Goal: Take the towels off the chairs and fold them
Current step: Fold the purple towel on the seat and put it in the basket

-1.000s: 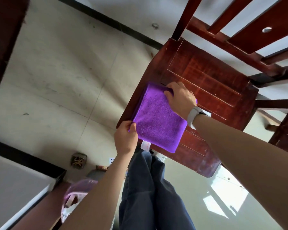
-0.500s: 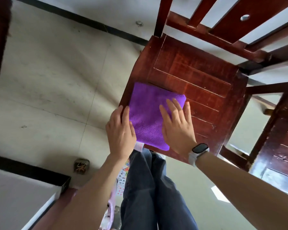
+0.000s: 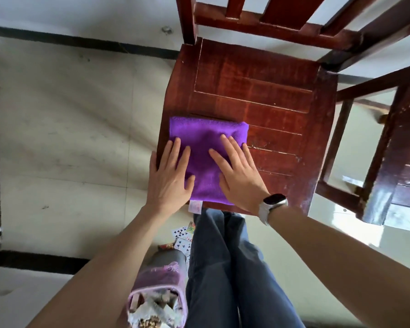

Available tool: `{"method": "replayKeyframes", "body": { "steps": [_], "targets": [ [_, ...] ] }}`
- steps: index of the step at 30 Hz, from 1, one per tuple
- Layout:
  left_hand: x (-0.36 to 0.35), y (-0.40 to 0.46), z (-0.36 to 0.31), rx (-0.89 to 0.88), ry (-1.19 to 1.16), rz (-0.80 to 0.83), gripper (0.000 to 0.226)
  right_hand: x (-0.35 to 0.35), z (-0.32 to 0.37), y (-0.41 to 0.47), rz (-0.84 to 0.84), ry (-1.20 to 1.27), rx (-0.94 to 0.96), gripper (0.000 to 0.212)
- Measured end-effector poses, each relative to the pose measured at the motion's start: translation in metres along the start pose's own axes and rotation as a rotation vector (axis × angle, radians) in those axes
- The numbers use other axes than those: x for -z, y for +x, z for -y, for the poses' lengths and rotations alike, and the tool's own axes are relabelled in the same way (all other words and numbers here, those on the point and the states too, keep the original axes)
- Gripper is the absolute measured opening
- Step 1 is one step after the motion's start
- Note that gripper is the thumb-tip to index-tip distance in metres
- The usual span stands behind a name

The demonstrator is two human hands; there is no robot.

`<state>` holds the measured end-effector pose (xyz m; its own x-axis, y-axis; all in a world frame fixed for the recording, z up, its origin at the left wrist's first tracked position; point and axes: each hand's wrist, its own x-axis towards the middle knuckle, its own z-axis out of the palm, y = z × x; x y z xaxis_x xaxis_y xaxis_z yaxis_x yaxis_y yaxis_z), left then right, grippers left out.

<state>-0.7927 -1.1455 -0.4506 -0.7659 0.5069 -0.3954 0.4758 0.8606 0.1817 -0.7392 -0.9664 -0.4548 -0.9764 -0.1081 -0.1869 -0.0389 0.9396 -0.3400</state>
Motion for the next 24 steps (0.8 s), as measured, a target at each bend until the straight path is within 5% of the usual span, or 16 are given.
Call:
{"method": "replayKeyframes", "body": {
  "steps": [3,9,13,15,17,20,24],
  "targets": [
    [0.02,0.021,-0.01,-0.086,0.026,-0.101,0.055,0.01,-0.009,-0.019,-0.15,0.141,-0.179,0.055],
    [0.01,0.065,-0.01,-0.226,0.151,0.053,0.061,-0.012,-0.002,-0.059,0.217,-0.212,0.047,0.057],
    [0.013,0.073,-0.006,-0.239,0.132,0.105,0.06,-0.014,0.0,-0.057,0.167,-0.03,0.003,0.048],
    [0.022,0.075,-0.01,-0.224,0.043,0.079,0.057,-0.009,0.002,-0.057,0.049,0.22,-0.136,0.042],
    [0.028,0.082,-0.01,-0.179,-0.034,0.006,0.052,0.0,0.006,-0.055,-0.027,0.497,-0.476,0.039],
    [0.033,0.094,-0.005,-0.045,-0.071,0.003,0.043,0.007,0.008,-0.044,0.258,0.658,-0.945,0.044],
    [0.039,0.098,-0.005,0.079,-0.099,-0.003,0.035,0.015,0.011,-0.029,0.475,0.527,-0.916,0.041]
  ]
}}
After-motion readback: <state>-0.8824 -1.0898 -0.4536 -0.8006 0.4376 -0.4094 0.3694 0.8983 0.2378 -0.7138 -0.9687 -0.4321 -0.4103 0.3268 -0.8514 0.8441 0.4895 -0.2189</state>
